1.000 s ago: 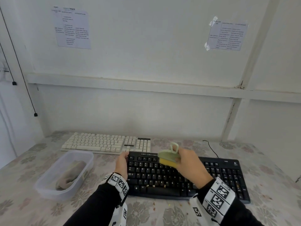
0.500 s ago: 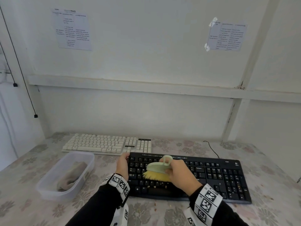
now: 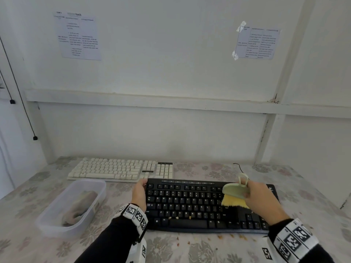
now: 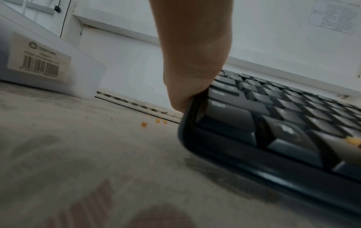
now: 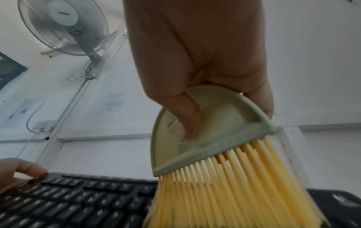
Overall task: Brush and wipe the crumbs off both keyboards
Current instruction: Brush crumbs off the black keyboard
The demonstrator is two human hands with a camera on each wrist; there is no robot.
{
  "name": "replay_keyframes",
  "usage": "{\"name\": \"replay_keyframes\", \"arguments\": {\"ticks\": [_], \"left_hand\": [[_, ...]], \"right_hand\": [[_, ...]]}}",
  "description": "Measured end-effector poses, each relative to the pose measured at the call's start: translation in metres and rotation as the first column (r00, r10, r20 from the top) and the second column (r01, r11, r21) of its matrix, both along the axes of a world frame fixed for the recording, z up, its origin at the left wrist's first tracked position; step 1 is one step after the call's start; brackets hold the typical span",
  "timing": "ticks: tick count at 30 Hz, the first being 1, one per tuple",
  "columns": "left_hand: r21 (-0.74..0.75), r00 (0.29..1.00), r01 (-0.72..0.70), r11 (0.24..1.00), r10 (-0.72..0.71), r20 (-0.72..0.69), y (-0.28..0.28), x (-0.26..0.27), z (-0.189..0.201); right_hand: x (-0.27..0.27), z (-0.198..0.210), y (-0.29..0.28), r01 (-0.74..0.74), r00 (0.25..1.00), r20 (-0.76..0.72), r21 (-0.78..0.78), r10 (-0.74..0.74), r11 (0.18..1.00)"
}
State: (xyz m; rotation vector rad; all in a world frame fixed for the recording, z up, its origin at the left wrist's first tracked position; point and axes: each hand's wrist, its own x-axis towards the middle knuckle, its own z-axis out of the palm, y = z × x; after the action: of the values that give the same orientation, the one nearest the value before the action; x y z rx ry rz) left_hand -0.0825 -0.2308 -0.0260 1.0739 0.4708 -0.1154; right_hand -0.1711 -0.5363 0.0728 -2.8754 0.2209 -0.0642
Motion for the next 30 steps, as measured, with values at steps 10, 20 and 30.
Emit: {"name": "replay_keyframes", "arguments": {"ticks": [10, 20, 30], "left_hand": [[-0.014, 1.000, -0.025, 1.000, 0.025, -0.007, -0.002, 0.000, 0.000], [-0.014, 1.000, -0.026, 1.000, 0.026, 0.000, -0.001, 0.000, 0.001], [-0.016, 1.000, -0.022, 1.000, 0.022, -0.008, -0.002, -0.003, 0.004]], "right_hand": [[0.019, 0.006, 0.121, -0.470, 0.883, 0.121, 0.210, 0.454, 0.858], [0.033, -0.015, 0.124, -0.419, 0.908, 0.045, 0.175, 0.418, 0.891], [0.020, -0.013, 0.023, -0.214, 0.977, 0.076, 0.247, 0.201, 0.945]]}}
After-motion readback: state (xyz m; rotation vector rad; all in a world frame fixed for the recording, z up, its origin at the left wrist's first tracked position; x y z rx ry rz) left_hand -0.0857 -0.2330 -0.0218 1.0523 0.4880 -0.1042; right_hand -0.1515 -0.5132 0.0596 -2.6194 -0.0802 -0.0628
